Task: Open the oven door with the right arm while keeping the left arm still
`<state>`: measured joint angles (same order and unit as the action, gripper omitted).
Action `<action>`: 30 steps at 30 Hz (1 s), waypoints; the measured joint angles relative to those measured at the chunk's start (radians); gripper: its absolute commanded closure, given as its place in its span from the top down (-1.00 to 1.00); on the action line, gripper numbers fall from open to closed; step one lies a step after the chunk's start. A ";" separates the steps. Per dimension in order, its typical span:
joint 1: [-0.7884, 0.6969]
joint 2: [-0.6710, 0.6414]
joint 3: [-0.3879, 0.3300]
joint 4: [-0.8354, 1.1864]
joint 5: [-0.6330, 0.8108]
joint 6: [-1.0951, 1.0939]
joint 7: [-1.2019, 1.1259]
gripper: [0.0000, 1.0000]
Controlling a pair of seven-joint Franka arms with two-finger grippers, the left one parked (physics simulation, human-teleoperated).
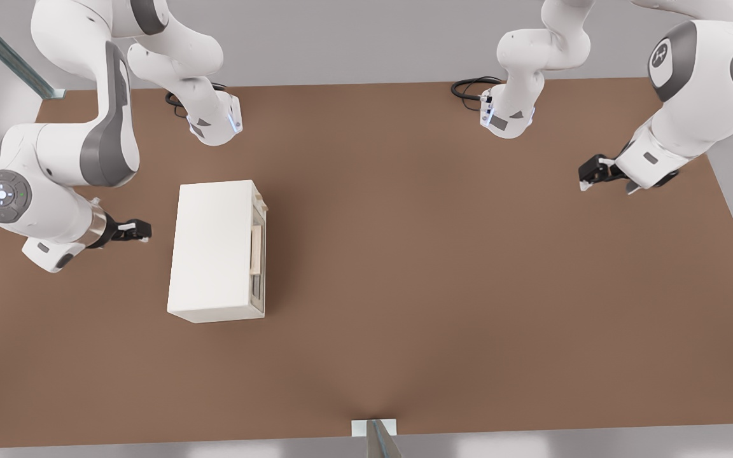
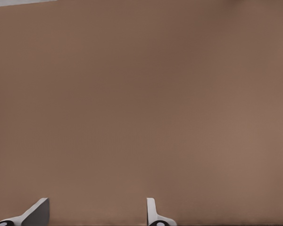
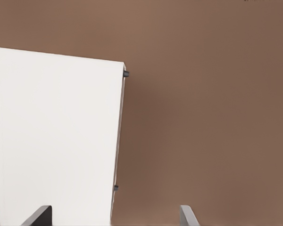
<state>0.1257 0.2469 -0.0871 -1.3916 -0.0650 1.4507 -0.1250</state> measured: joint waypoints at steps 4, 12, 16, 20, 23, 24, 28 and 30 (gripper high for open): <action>0.053 0.047 0.015 -0.041 -0.050 -0.010 -0.013 -0.57; 0.358 0.316 0.111 0.127 -0.414 -0.174 0.140 -0.57; 0.461 0.420 0.109 0.280 -0.484 -0.278 0.239 -0.57; 0.526 0.520 0.078 0.346 -0.527 -0.316 0.336 -0.57; 0.561 0.547 0.067 0.388 -0.543 -0.328 0.396 -0.57; 0.569 0.562 0.065 0.400 -0.546 -0.332 0.414 -0.57; 0.584 0.626 0.066 0.407 -0.560 -0.327 0.480 -0.57; 0.592 0.634 0.066 0.392 -0.572 -0.324 0.507 -0.57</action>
<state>0.7174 0.8805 -0.0215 -0.9997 -0.6365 1.1270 0.3822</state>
